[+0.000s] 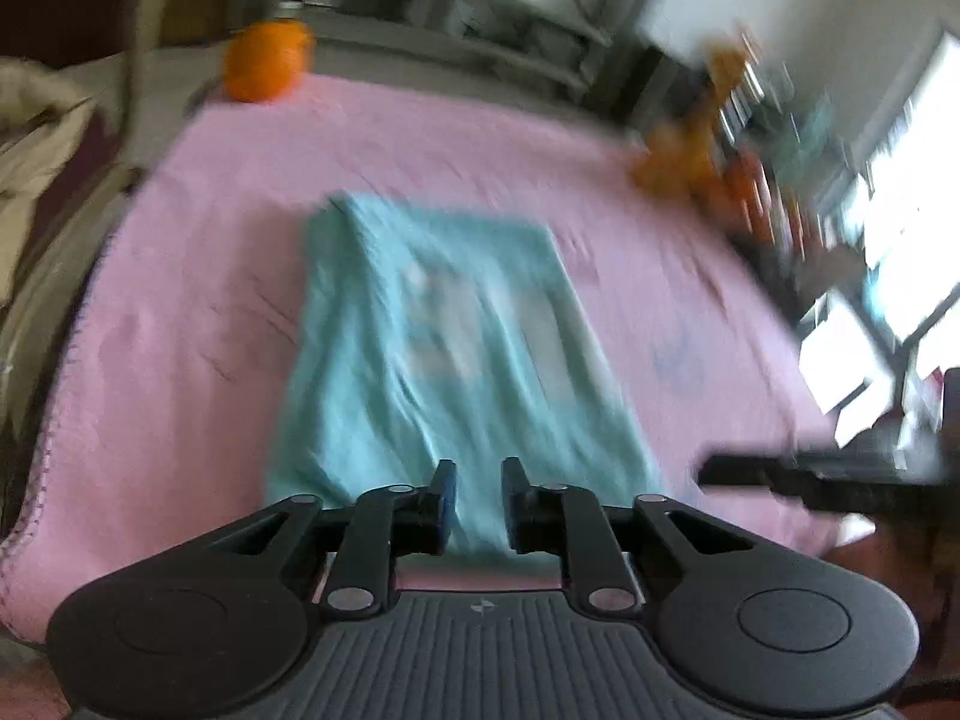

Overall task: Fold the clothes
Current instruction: 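Grasp the end of the folded shirt with both tools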

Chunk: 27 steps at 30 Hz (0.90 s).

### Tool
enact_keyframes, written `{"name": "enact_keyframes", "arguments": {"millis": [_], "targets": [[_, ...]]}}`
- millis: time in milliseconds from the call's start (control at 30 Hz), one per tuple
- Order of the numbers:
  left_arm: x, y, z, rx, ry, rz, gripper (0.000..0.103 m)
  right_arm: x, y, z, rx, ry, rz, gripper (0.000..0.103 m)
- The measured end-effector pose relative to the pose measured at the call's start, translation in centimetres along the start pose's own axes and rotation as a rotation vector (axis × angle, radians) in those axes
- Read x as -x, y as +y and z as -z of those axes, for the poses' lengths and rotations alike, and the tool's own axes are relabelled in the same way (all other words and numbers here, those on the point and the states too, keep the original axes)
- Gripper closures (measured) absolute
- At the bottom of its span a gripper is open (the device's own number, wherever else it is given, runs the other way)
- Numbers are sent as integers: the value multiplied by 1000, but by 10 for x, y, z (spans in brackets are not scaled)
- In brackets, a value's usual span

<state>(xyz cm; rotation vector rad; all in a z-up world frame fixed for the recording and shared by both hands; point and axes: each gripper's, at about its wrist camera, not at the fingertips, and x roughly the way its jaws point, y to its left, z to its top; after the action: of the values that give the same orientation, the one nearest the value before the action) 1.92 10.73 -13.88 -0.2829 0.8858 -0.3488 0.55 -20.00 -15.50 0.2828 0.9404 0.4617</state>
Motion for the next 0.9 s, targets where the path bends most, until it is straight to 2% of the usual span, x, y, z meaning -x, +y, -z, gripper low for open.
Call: {"name": "enact_keyframes", "arguments": {"millis": [67, 100, 233, 367, 433, 500, 567, 633, 767, 900], "targets": [[1, 12, -22, 51, -11, -39, 69, 14, -11, -14, -108, -43, -61, 90], [2, 15, -33, 59, -15, -62, 67, 15, -14, -23, -125, -51, -64, 89], [-8, 27, -70, 61, 0, -108, 50, 15, -20, -64, -161, -73, -52, 69], [-37, 48, -82, 116, 28, -120, 45, 14, -26, -104, -197, -94, -41, 54], [-51, 64, -80, 200, 44, -89, 43, -9, -42, -111, -228, -69, -5, 53], [-60, 76, -79, 270, 62, -60, 43, -35, -65, -103, -318, -32, -11, 53], [-67, 83, -82, 305, 72, -36, 36, -58, -82, -97, -397, 8, -22, 59], [-73, 87, -83, 316, 73, -46, 36, -78, -92, -94, -454, 53, -36, 67], [-83, 91, -80, 348, 98, 10, 36, -100, -91, -91, -446, 78, -50, 67], [-87, 92, -77, 328, 126, 45, 36, -108, -91, -93, -461, 56, -78, 71]]}}
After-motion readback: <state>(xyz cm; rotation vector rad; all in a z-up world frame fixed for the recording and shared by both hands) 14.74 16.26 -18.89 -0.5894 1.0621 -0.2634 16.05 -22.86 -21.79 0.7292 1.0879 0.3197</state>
